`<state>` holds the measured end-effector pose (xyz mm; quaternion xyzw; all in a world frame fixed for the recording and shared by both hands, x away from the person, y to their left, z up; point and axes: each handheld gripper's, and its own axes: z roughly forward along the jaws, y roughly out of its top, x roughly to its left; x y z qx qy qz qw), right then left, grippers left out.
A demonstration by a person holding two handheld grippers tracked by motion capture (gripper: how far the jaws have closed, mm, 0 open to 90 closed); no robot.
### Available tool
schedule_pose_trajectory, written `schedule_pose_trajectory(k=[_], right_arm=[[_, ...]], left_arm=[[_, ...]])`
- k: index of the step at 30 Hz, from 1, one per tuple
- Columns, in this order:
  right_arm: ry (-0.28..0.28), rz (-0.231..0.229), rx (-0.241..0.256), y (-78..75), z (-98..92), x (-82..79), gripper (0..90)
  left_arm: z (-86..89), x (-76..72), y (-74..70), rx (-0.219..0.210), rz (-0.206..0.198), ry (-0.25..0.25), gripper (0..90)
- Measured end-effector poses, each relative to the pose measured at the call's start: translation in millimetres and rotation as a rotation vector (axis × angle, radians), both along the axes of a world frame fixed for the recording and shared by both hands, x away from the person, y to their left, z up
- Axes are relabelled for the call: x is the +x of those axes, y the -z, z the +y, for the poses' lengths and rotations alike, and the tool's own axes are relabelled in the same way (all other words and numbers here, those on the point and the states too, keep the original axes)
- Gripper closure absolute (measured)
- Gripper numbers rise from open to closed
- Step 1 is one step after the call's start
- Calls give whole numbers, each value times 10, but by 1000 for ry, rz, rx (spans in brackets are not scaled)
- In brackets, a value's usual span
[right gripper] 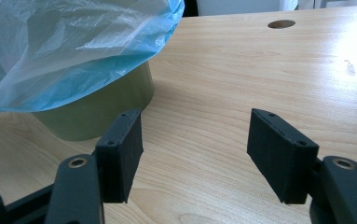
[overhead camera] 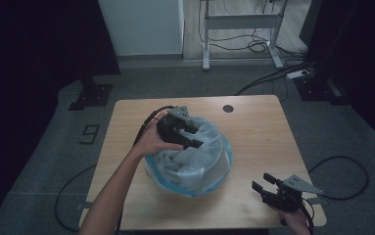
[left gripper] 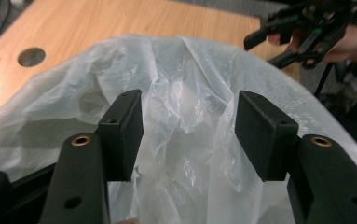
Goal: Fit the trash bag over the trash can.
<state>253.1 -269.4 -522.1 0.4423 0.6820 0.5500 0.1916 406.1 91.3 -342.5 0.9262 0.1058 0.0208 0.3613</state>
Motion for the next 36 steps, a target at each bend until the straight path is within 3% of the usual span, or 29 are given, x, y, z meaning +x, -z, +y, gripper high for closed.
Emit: schedule_pose_trajectory(k=[14, 20, 26, 36], right_arm=[[3, 3, 1, -4, -9, -3, 350], [4, 4, -2, -3, -15, -3, 349], [7, 0, -3, -6, -28, -3, 348], [9, -2, -6, -6, -26, -4, 346]], left_arm=[[-266, -10, 173, 142, 4, 16, 420], [-315, 1, 214, 158, 5, 11, 413], [-282, -11, 214, 135, -12, -10, 377], [33, -85, 29, -30, -68, -61, 307]])
